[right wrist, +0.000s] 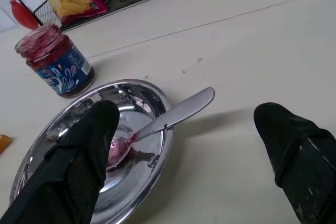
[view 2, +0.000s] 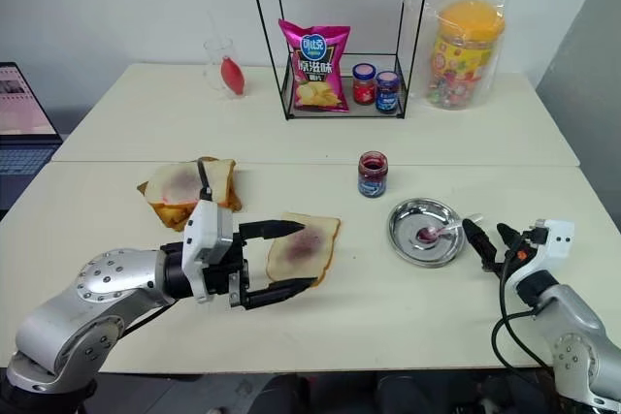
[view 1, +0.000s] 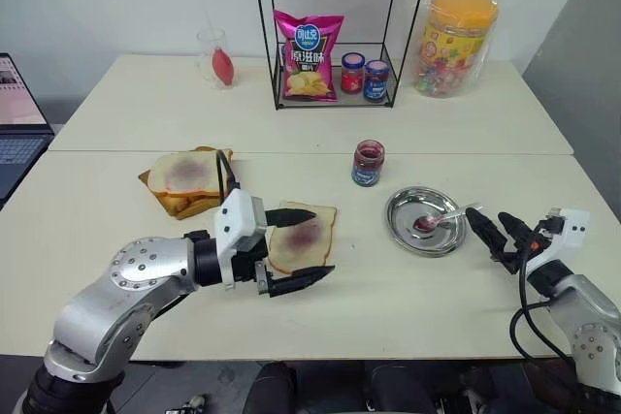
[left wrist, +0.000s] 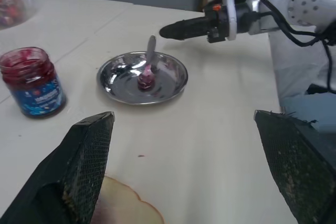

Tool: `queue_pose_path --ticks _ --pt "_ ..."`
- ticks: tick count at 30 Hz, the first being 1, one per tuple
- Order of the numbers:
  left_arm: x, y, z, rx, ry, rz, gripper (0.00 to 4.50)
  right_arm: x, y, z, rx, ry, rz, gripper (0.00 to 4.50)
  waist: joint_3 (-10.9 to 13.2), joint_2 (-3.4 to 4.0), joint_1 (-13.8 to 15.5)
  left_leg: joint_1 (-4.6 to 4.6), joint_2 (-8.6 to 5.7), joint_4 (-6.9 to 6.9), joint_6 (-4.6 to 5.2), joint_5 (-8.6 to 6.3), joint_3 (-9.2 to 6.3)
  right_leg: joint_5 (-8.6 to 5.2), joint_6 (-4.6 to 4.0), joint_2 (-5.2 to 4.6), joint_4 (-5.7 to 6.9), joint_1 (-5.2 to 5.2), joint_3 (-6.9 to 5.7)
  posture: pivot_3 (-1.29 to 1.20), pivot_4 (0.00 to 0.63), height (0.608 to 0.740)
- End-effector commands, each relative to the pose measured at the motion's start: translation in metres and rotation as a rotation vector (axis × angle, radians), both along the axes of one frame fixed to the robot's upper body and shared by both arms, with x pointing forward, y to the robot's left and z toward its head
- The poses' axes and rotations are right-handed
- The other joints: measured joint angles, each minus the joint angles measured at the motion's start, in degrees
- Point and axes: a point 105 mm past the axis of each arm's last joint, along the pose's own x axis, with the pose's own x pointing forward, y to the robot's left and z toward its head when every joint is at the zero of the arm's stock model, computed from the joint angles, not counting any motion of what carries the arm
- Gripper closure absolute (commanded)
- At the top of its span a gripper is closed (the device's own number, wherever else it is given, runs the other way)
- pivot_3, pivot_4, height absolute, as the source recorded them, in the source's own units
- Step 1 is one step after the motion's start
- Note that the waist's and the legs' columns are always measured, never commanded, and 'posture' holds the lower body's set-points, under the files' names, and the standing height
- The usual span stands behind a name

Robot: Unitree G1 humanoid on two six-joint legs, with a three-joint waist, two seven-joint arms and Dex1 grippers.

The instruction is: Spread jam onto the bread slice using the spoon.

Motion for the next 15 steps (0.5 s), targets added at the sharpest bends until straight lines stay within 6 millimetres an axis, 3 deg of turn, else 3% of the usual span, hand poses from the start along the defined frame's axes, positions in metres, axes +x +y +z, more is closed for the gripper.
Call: queue_pose_path --ticks 1,8,15 --pt "-0.003 -0.005 0.004 0.03 -0.062 -0.035 0.06 0.013 0.003 0.0 0.055 -0.008 0.024 0.0 0.0 0.02 -0.1 0.01 0.02 0.0 0.0 0.0 0.0 0.0 0.0 0.02 0.0 0.0 0.0 0.0 0.15 0.74" --pt "-0.001 -0.006 0.004 0.04 -0.081 -0.039 0.06 0.04 0.001 -0.004 0.148 0.008 0.038 0.0 0.0 0.04 -0.3 -0.01 -0.01 0.0 0.0 0.0 0.04 0.01 0.01 0.01 0.0 -0.02 0.05 0.0 0.15 0.74" --pt "-0.001 -0.004 0.002 0.044 -0.085 -0.03 0.06 0.042 0.004 -0.007 0.212 0.031 0.083 0.0 0.0 0.04 -0.3 -0.04 0.0 -0.02 0.01 0.0 0.01 0.0 0.0 0.02 -0.02 -0.03 0.02 0.0 0.15 0.74"
